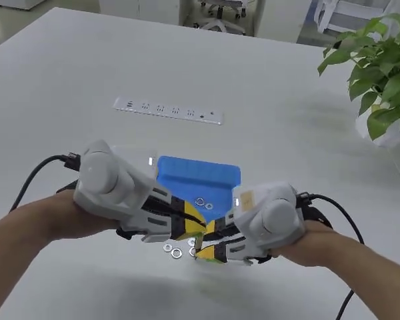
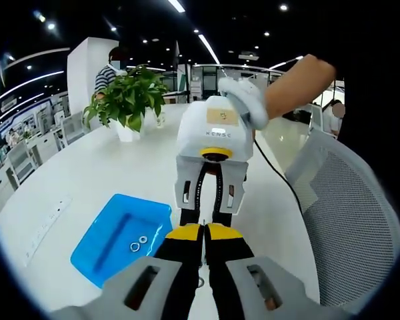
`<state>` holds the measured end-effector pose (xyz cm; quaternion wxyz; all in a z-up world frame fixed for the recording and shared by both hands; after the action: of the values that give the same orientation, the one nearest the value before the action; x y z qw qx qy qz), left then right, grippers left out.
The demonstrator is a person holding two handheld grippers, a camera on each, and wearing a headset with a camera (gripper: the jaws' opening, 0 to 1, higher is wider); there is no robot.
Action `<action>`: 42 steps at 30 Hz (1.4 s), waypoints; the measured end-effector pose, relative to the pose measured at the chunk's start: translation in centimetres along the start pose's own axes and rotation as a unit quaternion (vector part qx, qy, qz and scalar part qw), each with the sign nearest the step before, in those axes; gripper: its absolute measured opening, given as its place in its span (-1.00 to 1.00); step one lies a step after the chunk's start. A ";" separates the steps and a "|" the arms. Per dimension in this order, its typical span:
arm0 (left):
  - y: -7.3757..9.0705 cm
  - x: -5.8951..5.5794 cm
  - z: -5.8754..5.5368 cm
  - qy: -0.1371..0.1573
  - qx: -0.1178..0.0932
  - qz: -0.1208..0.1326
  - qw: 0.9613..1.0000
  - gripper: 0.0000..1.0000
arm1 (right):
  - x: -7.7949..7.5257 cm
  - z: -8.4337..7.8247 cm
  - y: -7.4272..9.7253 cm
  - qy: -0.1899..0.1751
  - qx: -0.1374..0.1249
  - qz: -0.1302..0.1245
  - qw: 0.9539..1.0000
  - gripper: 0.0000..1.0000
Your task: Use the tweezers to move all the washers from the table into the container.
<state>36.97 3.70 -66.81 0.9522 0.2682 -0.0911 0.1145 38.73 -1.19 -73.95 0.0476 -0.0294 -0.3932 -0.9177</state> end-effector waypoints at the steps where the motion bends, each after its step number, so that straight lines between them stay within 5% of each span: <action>1: 0.0 0.0 0.0 0.000 0.000 0.000 1.000 -0.90 | 0.0 0.0 -0.1 0.001 0.001 0.001 1.000 -0.75; 42: -0.2 0.0 -0.1 -0.008 0.010 -0.014 1.000 -0.89 | 0.2 -0.4 -0.3 -0.040 -0.003 0.003 0.999 -0.80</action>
<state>36.99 3.59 -67.01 0.9503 0.2796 -0.0935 0.1003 38.50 -1.28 -74.42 0.0342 -0.0678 -0.3918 -0.9169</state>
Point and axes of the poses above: the centre of the closed fingertips' face, and the gripper's own axes: y roughly backward along the fingers, x roughly to its left, z roughly out of its top, the point moved 5 cm from there along y, roughly backward along the fingers, and after that the axes turned 15 degrees about -y, right-handed, at the moved point
